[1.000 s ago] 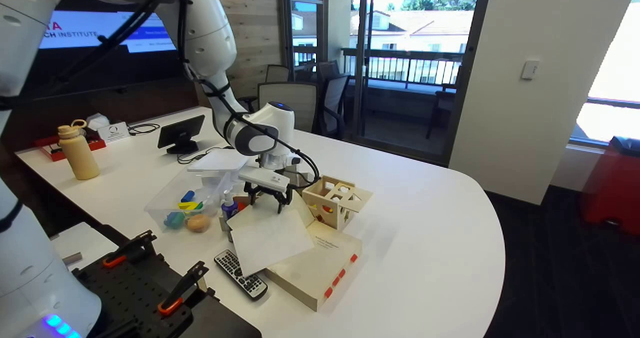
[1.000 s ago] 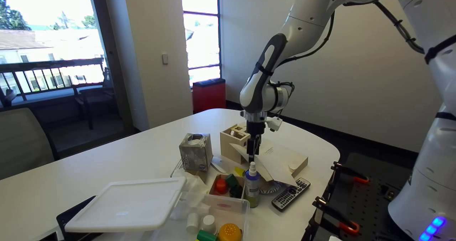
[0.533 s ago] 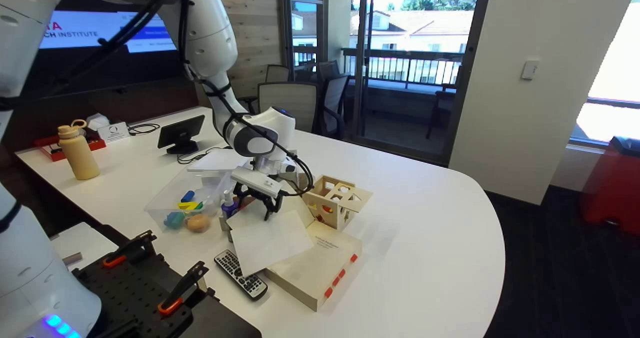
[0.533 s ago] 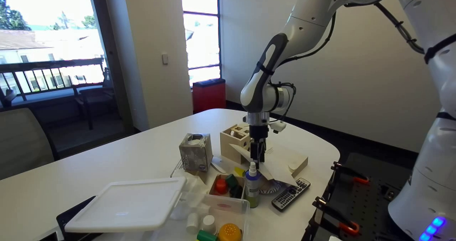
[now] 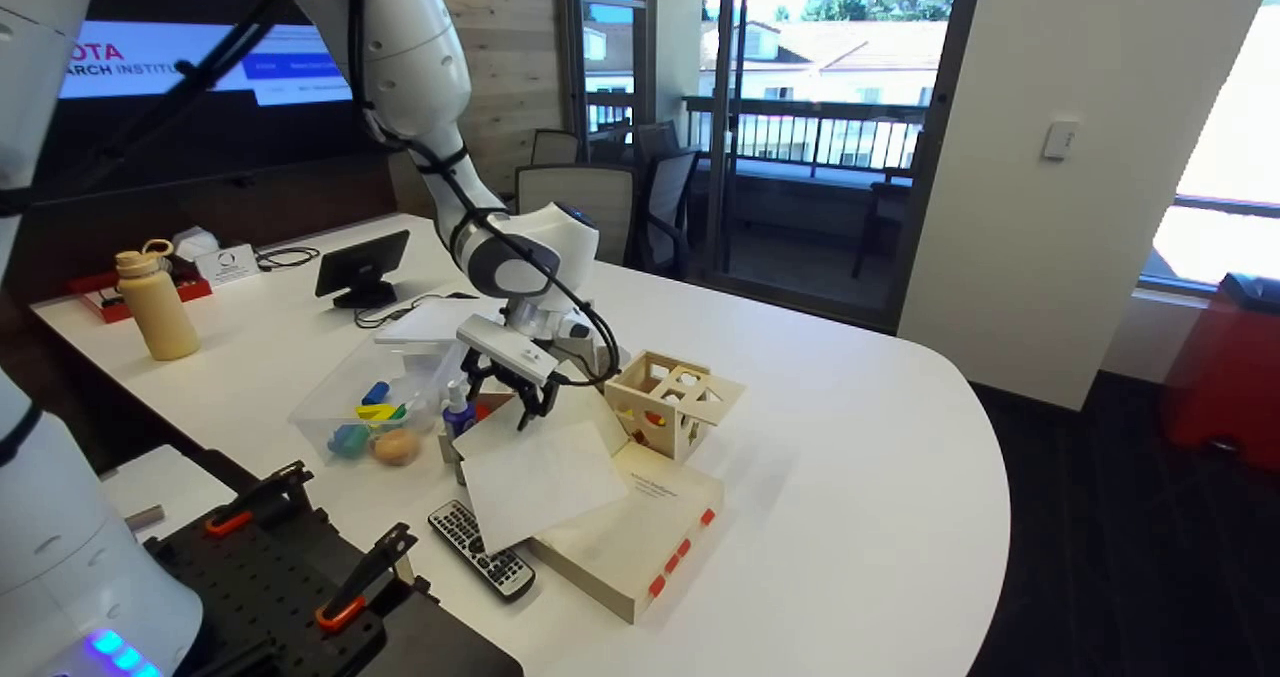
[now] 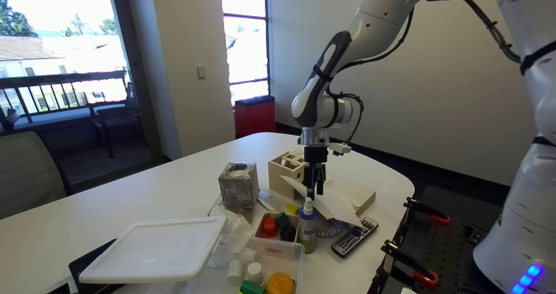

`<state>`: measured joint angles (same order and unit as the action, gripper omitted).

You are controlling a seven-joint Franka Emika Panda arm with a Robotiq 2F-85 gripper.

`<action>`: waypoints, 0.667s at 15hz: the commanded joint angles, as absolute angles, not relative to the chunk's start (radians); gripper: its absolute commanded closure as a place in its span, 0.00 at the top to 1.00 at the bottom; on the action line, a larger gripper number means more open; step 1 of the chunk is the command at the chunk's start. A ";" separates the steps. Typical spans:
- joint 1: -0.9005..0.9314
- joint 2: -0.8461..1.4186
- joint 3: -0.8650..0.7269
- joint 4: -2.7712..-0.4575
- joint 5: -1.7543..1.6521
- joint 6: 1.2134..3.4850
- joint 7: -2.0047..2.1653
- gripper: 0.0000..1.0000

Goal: Open the blue book

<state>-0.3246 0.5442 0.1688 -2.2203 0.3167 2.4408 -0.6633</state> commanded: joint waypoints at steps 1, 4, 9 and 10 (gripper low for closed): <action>-0.306 0.401 0.142 -2.270 0.331 2.415 -0.616 1.00; -0.258 0.293 0.074 -2.284 0.272 2.432 -0.497 1.00; -0.170 0.122 -0.048 -2.276 0.039 2.330 -0.232 1.00; -0.160 0.094 -0.057 -2.272 0.010 2.290 -0.196 1.00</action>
